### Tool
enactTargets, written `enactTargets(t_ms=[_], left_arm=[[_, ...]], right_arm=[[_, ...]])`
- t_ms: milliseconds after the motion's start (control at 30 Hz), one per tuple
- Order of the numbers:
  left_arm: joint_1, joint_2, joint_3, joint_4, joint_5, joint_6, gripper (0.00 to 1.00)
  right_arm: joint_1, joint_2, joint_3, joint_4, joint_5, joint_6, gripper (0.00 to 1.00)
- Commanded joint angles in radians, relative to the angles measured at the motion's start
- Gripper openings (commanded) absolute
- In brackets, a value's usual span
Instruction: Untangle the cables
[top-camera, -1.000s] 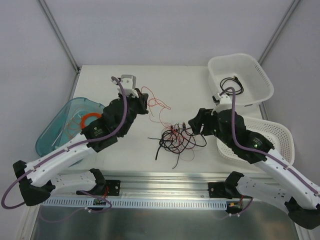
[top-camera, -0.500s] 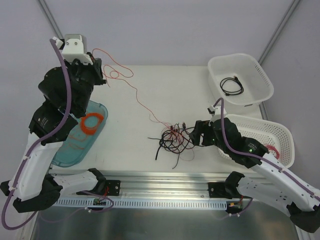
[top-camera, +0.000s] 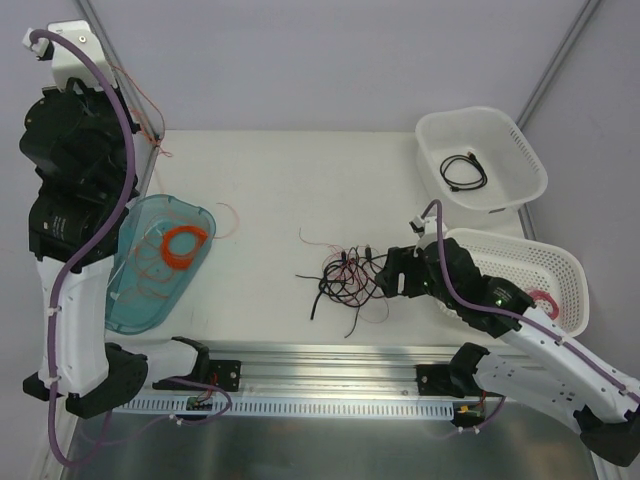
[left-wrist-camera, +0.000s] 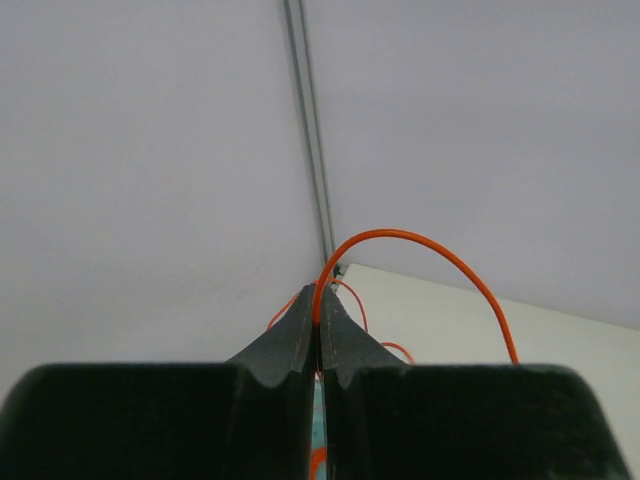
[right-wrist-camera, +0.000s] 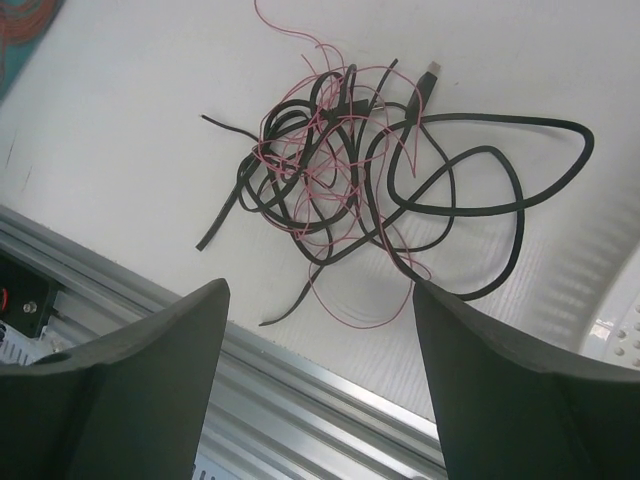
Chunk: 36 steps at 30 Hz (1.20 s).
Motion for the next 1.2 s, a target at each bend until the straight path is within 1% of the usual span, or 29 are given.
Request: enactTargets(t_ms=[0, 67, 133, 300, 333, 367, 400, 433, 467, 500, 533, 567, 633, 667, 700, 767, 833, 867, 933, 1000, 1067, 1167], left_arm=[[0.034, 0.015, 0.079, 0.076, -0.079, 0.082, 0.00], [0.042, 0.012, 0.107, 0.103, -0.102, 0.085, 0.00], [0.045, -0.009, 0.089, 0.132, -0.087, 0.092, 0.00], [0.063, -0.066, -0.101, 0.144, -0.050, 0.079, 0.00], [0.084, -0.075, -0.132, 0.144, -0.040, 0.066, 0.00], [0.098, -0.084, -0.199, 0.149, -0.032, 0.056, 0.00], [0.121, -0.109, -0.239, 0.158, -0.026, 0.047, 0.00], [0.173, -0.119, -0.288, 0.176, -0.014, 0.038, 0.00], [0.212, -0.132, -0.392, 0.213, 0.000, 0.032, 0.00], [0.248, -0.146, -0.439, 0.215, 0.020, 0.017, 0.00], [0.285, -0.152, -0.485, 0.221, 0.038, -0.032, 0.00], [0.354, -0.158, -0.576, 0.227, 0.077, -0.058, 0.00], [0.400, -0.188, -0.673, 0.285, 0.091, -0.120, 0.00], [0.420, -0.195, -0.753, 0.297, 0.098, -0.143, 0.00], [0.460, -0.199, -0.787, 0.314, 0.103, -0.163, 0.00], [0.490, -0.196, -0.868, 0.331, 0.100, -0.212, 0.00], [0.519, -0.199, -0.907, 0.333, 0.102, -0.235, 0.00], [0.520, -0.211, -0.909, 0.331, 0.124, -0.269, 0.00], [0.520, -0.228, -0.903, 0.321, 0.152, -0.281, 0.00], [0.520, -0.244, -0.863, 0.305, 0.158, -0.275, 0.00], [0.520, -0.250, -0.824, 0.288, 0.126, -0.248, 0.00], [0.525, -0.267, -0.853, 0.278, 0.080, -0.247, 0.00]], right_arm=[[0.000, 0.001, 0.004, 0.026, -0.040, -0.017, 0.78], [0.000, 0.006, 0.006, 0.025, -0.045, -0.022, 0.78], [-0.001, 0.006, 0.006, 0.025, -0.045, -0.025, 0.78], [0.001, 0.012, -0.007, 0.052, -0.069, -0.024, 0.78], [0.002, 0.015, -0.008, 0.054, -0.078, -0.024, 0.78], [0.005, 0.018, -0.005, 0.057, -0.083, -0.025, 0.78], [0.008, 0.023, -0.005, 0.058, -0.089, -0.025, 0.78], [0.010, 0.024, -0.005, 0.059, -0.094, -0.031, 0.78], [0.014, 0.025, -0.005, 0.057, -0.095, -0.033, 0.78], [0.013, 0.025, -0.007, 0.057, -0.095, -0.034, 0.78], [0.016, 0.023, -0.008, 0.055, -0.095, -0.039, 0.78], [0.016, 0.024, -0.010, 0.054, -0.097, -0.039, 0.78], [0.017, 0.020, -0.016, 0.049, -0.098, -0.039, 0.78], [0.019, 0.018, -0.017, 0.046, -0.101, -0.037, 0.78], [0.019, 0.017, -0.020, 0.042, -0.108, -0.037, 0.78], [0.022, 0.008, -0.026, 0.036, -0.108, -0.037, 0.78], [0.022, -0.005, -0.036, 0.029, -0.108, -0.037, 0.78], [0.020, -0.008, -0.039, 0.020, -0.103, -0.036, 0.78], [0.023, -0.012, -0.043, 0.014, -0.098, -0.034, 0.78], [0.023, -0.011, -0.048, 0.012, -0.095, -0.033, 0.78], [0.023, -0.005, -0.051, 0.020, -0.094, -0.031, 0.78], [0.023, 0.005, -0.059, 0.043, -0.106, -0.022, 0.78]])
